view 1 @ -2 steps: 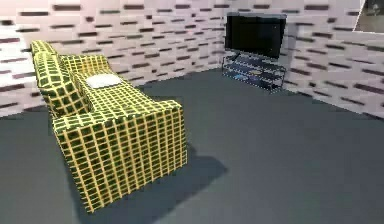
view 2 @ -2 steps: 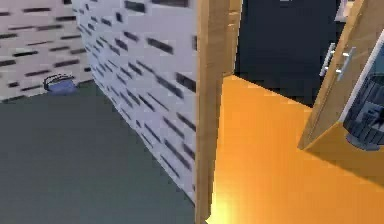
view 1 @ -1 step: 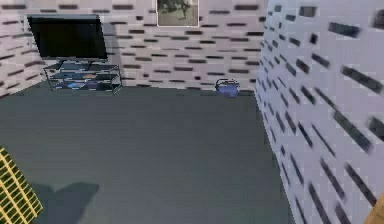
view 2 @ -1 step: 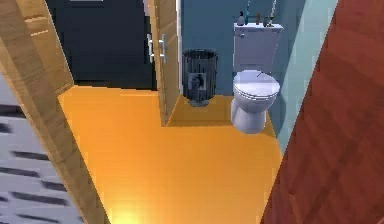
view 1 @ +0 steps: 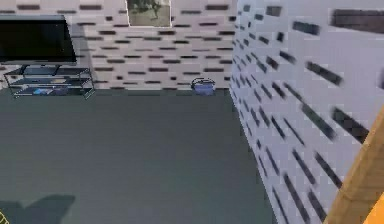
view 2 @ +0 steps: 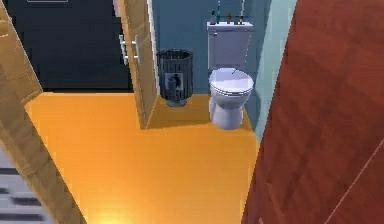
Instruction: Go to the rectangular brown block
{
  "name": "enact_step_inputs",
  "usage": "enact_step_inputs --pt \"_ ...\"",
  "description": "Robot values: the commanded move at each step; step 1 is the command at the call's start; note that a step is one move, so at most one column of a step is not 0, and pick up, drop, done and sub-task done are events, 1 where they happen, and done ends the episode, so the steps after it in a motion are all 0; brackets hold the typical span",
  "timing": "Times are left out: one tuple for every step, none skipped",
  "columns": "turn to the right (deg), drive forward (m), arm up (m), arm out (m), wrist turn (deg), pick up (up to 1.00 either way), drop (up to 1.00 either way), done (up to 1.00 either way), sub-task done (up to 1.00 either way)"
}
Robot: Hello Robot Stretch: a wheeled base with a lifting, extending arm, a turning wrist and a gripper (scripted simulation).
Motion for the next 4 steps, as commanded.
enact_step_inputs --pt "0.0 0.25 0.0 0.0 0.0 0.0 0.0 0.0 0.0" --pt "-45.0 0.0 0.0 0.0 0.0 0.0 0.0 0.0 0.0" --pt "-18.0 0.0 0.0 0.0 0.0 0.0 0.0 0.0 0.0" --pt "0.0 0.45 0.0 0.0 0.0 0.0 0.0 0.0 0.0"
